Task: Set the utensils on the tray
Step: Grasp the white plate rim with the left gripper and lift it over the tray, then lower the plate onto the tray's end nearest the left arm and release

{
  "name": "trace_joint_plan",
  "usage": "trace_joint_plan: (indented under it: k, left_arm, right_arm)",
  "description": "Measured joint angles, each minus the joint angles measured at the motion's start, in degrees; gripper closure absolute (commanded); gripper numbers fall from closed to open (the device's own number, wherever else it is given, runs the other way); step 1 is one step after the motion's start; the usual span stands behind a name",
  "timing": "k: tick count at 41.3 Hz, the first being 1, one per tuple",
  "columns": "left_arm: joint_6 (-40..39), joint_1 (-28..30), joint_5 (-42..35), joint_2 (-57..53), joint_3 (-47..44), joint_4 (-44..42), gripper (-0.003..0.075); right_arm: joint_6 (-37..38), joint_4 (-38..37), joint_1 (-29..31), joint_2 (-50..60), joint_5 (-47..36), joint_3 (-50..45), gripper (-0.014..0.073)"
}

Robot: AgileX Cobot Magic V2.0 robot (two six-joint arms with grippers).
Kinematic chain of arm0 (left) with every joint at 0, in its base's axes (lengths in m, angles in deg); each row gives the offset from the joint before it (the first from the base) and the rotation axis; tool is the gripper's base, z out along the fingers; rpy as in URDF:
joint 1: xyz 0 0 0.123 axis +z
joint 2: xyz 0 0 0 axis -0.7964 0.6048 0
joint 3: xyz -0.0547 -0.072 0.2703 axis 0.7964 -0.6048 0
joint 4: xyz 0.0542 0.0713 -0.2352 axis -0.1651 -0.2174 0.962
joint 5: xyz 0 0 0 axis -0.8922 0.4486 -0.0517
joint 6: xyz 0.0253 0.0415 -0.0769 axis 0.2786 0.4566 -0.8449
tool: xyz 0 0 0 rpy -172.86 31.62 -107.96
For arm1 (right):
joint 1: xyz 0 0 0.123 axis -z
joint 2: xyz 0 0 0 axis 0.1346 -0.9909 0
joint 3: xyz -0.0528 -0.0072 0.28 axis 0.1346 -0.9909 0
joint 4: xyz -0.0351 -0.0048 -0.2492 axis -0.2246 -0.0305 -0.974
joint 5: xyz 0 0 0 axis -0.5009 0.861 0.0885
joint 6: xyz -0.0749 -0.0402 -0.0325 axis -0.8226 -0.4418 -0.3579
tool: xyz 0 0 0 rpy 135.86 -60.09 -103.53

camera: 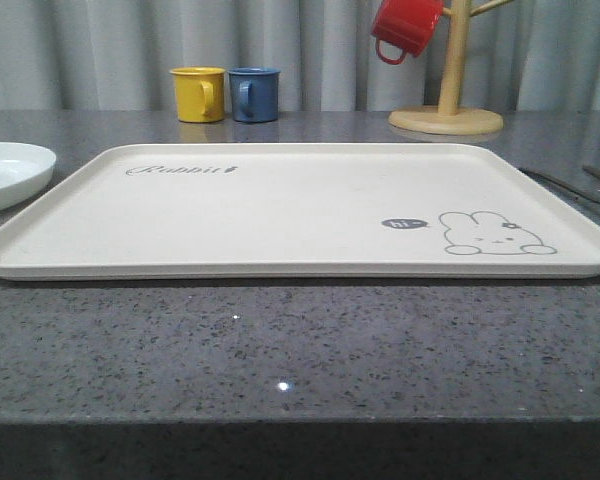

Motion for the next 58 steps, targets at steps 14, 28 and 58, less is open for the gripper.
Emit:
trace_joint_plan:
  k: [14,28,58]
  left_arm:
    - [0.00,0.00,4.88,0.46,2.67,0.21,0.0738]
    - [2.04,-0.98,12.98,-4.14,10.90,4.98,0.0738]
    - [5.98,-25.68,15.24,1.09,11.43,4.61,0.0738]
  right_arm:
    - [0.00,0.00,0.00,0.00,0.00,0.00,0.0106]
    - [0.00,0.00,0.00,0.00,0.00,0.00,0.0106]
    - [0.00,0.00,0.00,0.00,0.00,0.00,0.0106]
